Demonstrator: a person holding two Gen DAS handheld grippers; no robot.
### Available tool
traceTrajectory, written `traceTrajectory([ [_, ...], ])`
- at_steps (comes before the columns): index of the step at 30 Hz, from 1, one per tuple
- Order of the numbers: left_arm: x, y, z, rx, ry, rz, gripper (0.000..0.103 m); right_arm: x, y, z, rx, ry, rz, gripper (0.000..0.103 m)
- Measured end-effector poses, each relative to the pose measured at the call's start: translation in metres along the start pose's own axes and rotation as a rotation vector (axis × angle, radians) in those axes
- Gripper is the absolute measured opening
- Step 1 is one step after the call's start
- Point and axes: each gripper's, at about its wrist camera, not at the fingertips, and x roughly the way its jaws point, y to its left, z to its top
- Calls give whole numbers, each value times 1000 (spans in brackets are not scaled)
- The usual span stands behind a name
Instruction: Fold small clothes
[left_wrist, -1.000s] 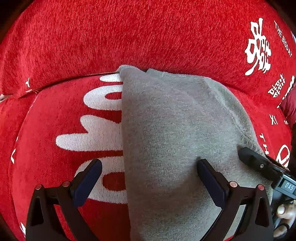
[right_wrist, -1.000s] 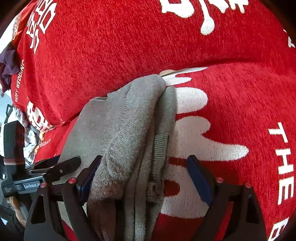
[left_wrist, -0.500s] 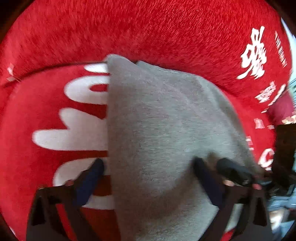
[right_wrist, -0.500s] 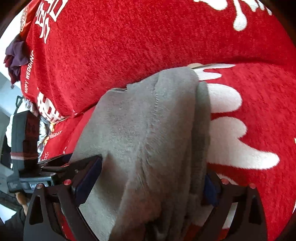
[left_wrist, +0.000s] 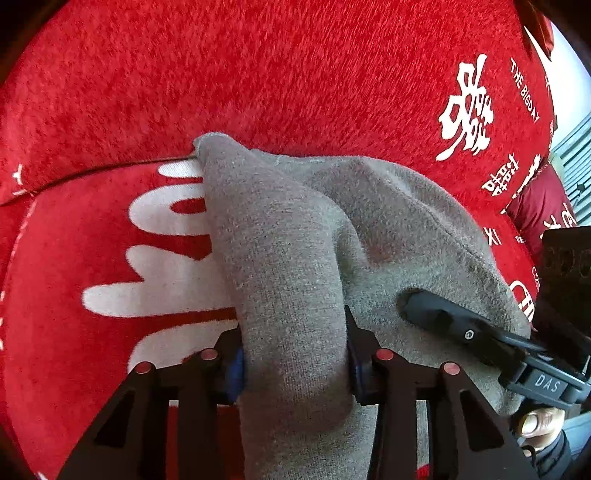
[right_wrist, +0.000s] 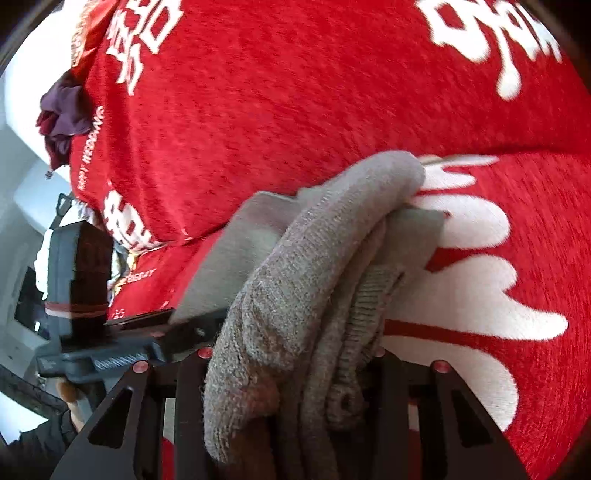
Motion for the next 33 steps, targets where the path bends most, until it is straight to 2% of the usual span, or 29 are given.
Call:
traceTrajectory([
  [5, -40, 2, -12, 6, -27, -1, 43, -13, 24, -2, -9, -6, 33, 43],
  [11, -86, 3, -43, 29, -52, 33, 43, -33, 69, -28, -62, -24, 52, 43],
  [15, -102, 7, -69, 31, -52, 63, 43, -38, 89, -49, -61, -19, 65, 43],
  [21, -114, 23, -111, 28, -53, 97, 43, -35, 113, -91, -80, -1, 64, 43],
  [28, -100, 38, -151, 29, -36, 143, 44, -15, 125, -138, -131, 12, 26, 43],
  [31, -99, 52, -166, -5, -79, 108, 53, -6, 116, -158, -120, 14, -3, 43],
  [33, -98, 62, -170, -60, -78, 95, 72, -5, 104, -163, -75, 5, 12, 50],
])
